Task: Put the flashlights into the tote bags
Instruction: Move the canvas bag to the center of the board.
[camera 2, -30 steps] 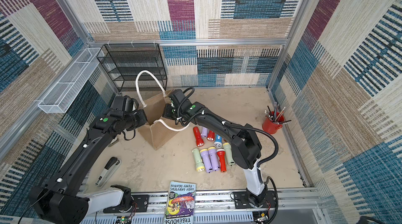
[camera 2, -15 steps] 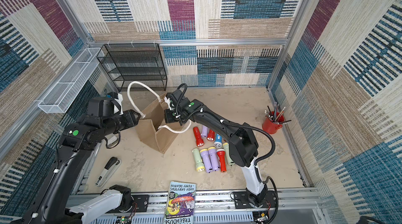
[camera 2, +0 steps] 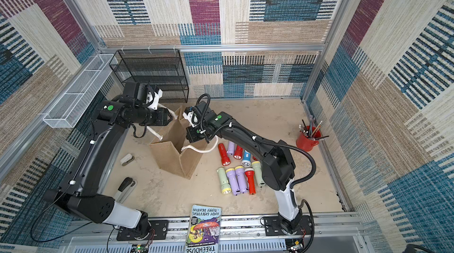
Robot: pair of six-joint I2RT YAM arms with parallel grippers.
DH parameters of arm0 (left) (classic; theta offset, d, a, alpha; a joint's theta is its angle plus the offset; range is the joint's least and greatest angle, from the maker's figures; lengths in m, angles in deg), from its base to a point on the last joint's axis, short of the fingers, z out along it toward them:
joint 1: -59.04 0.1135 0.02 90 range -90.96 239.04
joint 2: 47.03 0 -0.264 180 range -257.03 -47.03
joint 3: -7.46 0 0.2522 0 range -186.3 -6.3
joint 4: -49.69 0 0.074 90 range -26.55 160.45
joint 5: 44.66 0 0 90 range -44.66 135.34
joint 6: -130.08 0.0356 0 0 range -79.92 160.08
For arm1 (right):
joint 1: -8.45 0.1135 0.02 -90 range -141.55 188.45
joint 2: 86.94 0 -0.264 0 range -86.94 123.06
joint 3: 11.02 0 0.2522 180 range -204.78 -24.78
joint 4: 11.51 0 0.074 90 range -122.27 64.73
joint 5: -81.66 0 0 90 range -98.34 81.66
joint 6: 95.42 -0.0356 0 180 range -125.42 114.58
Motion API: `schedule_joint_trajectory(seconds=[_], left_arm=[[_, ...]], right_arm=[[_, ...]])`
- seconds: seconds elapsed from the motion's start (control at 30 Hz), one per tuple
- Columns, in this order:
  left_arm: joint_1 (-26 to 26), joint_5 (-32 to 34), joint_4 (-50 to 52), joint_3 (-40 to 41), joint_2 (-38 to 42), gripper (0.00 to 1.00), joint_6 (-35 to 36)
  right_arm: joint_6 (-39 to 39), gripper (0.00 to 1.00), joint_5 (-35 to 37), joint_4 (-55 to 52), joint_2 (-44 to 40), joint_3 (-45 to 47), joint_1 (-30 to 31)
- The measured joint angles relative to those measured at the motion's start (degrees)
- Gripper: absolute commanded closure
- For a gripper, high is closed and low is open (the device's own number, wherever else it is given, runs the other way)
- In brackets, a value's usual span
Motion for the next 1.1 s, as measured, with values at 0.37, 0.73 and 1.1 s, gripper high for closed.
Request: schedule_joint_trajectory(seconds=[0.37, 0.73, 1.1], left_arm=[[3.0, -0.7, 5.2, 7.0, -2.7, 0.51, 6.3], [4.0, -6.7, 4.0, 11.8, -2.8, 1.0, 9.4], [9.3, -8.4, 2.5, 19.4, 5.8, 1.0, 4.6]], right_arm=[[1.7, 1.0, 0.4, -0.3, -1.0, 1.6, -1.0], [1.6, 1.0, -1.4, 2.5, -5.9, 9.7, -4.3], [1.6, 1.0, -2.1, 3.1, -8.2, 12.0, -7.5]])
